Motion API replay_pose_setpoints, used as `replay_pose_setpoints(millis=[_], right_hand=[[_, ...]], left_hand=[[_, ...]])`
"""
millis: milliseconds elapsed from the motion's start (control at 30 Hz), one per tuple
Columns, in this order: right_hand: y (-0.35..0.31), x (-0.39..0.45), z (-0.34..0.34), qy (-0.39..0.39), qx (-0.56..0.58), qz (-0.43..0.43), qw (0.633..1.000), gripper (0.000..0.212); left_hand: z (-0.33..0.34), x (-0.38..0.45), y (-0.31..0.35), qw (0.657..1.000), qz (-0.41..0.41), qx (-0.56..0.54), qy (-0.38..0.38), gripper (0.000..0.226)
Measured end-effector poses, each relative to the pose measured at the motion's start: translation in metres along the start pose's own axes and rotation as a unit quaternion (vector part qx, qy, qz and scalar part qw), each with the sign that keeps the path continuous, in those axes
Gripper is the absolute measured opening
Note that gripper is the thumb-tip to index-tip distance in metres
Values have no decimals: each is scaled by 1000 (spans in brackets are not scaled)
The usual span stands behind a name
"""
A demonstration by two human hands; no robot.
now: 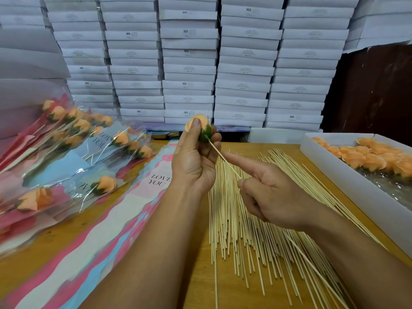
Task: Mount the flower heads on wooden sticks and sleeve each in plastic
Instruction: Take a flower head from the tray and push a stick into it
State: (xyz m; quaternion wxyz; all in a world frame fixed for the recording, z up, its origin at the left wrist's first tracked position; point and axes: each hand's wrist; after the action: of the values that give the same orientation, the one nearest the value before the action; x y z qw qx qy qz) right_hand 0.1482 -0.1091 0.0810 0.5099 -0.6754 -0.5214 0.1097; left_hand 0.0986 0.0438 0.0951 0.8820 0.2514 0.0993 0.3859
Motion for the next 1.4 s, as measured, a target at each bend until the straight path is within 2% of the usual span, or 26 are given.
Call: replay_pose_setpoints(millis=[133, 300, 567, 733, 933, 1100, 1400], right_hand=[[1, 0, 1, 1, 9, 1, 1000, 66], [6, 2, 2, 38, 15, 8, 999, 50], [9, 5, 5, 99, 32, 17, 994, 37], [10, 7, 3, 177, 54, 39, 982, 20], [0, 2, 3, 168, 18, 2, 986, 45], [-3, 1, 4, 147, 31, -19, 988, 39], [-5, 1, 6, 136, 34, -11, 990, 42]], left_hand=[[-1, 0, 0, 1000, 18, 20, 7, 20], [-1, -1, -4, 998, 34, 56, 7, 12], [-1, -3, -10, 989, 61, 135, -11, 12], [1, -7, -15, 988, 46, 144, -21, 15], [6, -8, -12, 998, -26, 51, 4, 23], [8, -10, -10, 998, -30, 55, -11, 31], [9, -13, -15, 997, -33, 59, -29, 27]])
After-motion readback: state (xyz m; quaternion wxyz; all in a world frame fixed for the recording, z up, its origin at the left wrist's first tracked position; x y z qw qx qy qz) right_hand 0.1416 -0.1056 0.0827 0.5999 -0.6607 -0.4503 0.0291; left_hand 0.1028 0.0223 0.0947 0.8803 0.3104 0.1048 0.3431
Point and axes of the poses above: each hand's wrist, its own x-axis towards the middle knuckle, its own z-axis out of the palm, y = z × x, and after that the axes turned 8 degrees about y, right-handed
